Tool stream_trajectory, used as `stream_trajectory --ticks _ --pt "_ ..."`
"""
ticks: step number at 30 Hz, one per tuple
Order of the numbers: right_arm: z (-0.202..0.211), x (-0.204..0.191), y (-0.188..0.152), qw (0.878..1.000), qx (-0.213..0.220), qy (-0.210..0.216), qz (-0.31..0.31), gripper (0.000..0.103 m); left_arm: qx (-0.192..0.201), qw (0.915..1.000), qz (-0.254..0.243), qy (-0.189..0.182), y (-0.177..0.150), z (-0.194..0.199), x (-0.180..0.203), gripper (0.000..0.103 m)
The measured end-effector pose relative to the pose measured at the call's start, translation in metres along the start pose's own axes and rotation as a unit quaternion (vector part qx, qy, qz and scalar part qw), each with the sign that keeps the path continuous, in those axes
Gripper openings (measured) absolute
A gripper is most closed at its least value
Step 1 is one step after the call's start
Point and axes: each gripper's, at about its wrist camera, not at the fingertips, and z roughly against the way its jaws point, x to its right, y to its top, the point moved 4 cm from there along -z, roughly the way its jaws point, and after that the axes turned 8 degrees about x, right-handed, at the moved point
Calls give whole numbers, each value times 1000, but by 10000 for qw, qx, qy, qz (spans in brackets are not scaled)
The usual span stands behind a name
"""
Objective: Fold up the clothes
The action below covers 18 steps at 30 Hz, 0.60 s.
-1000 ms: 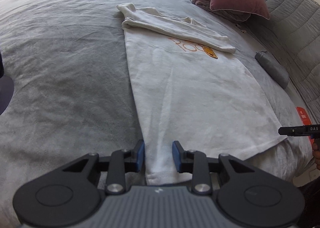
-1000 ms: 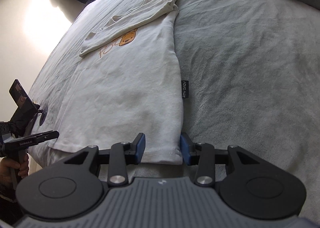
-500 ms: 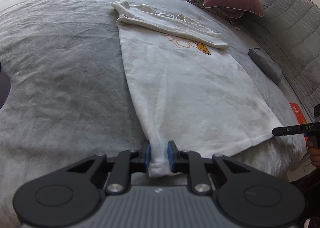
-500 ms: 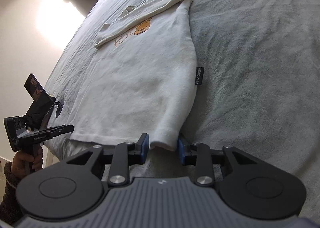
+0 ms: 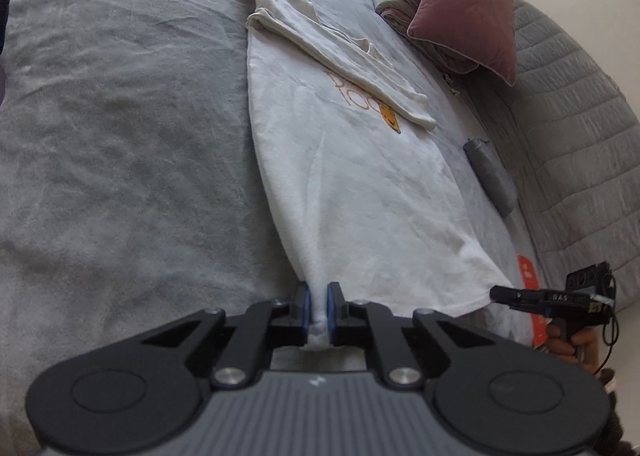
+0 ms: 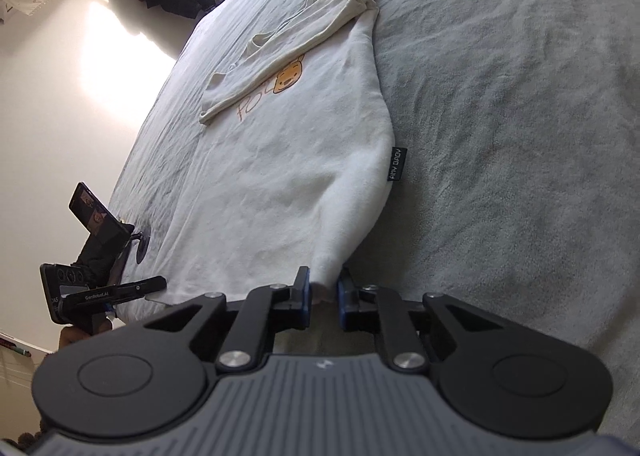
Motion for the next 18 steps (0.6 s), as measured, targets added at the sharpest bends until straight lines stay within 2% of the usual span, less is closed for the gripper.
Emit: stream_trajectory --ticks 4,7,13,18 --pt "1 -12 18 9997 148 60 -204 14 127 9987 385 -322 14 -1 4 8" --pt "-2 -21 37 9991 317 55 -277 13 242 9966 683 -394 29 -9 5 7" --pt "-23 -27 74 9965 722 21 -432 13 653 9910 1146 -212 62 -27 5 7" --pt "-45 -7 95 9913 1106 -37 -716 13 1135 9816 1537 -61 85 -46 -7 7"
